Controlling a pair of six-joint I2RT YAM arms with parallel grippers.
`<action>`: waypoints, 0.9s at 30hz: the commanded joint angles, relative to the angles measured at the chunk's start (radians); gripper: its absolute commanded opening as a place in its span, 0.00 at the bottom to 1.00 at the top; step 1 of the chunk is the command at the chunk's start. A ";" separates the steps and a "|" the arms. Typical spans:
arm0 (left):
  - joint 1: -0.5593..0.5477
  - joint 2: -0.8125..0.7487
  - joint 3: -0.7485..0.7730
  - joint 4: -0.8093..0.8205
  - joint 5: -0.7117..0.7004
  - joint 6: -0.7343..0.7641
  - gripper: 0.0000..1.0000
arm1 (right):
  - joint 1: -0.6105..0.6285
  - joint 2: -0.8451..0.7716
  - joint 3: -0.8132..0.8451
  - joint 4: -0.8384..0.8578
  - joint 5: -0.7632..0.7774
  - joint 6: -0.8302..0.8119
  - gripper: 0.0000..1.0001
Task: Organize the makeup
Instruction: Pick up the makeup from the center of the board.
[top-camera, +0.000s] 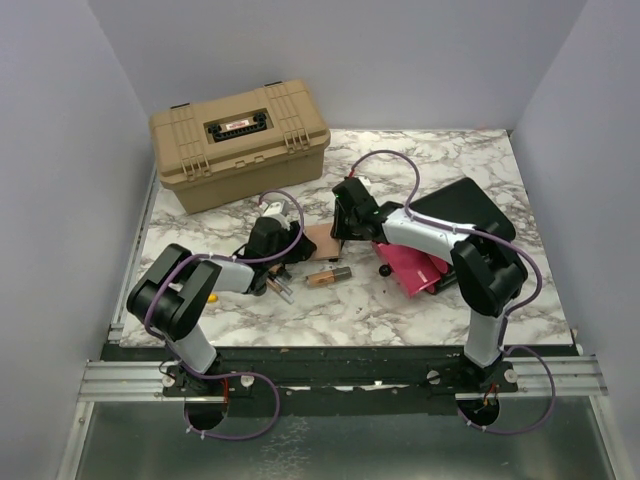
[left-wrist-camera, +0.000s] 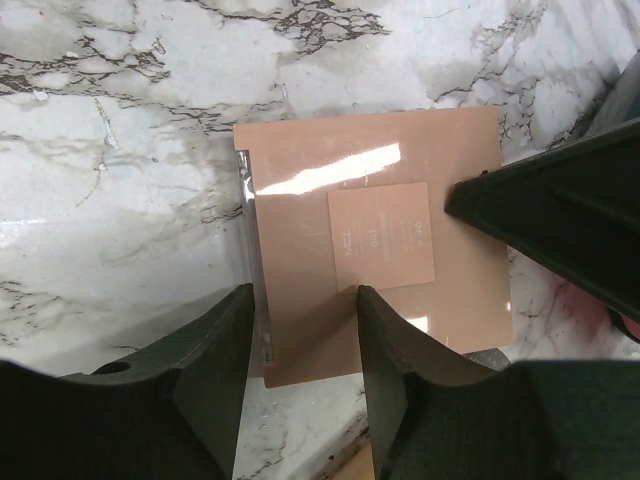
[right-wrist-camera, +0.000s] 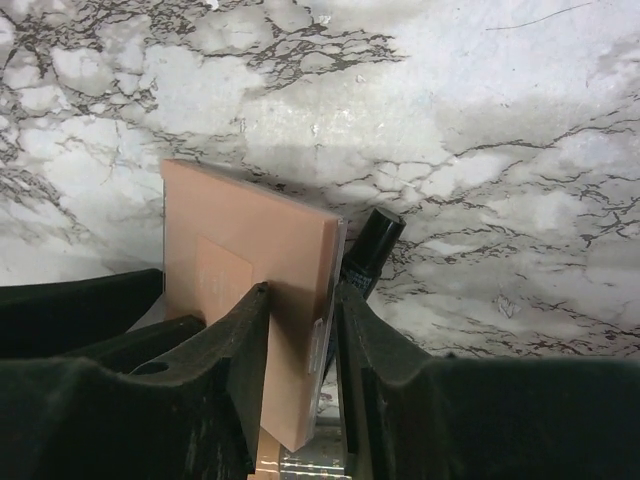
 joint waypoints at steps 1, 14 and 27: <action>-0.018 -0.014 -0.028 0.046 0.064 -0.014 0.46 | 0.026 -0.050 -0.032 0.077 -0.116 -0.021 0.32; -0.018 -0.070 -0.043 0.047 0.052 -0.019 0.46 | 0.026 -0.099 -0.097 0.203 -0.316 -0.060 0.32; -0.017 -0.073 -0.048 0.048 0.043 -0.022 0.45 | 0.026 -0.093 -0.108 0.251 -0.413 -0.095 0.39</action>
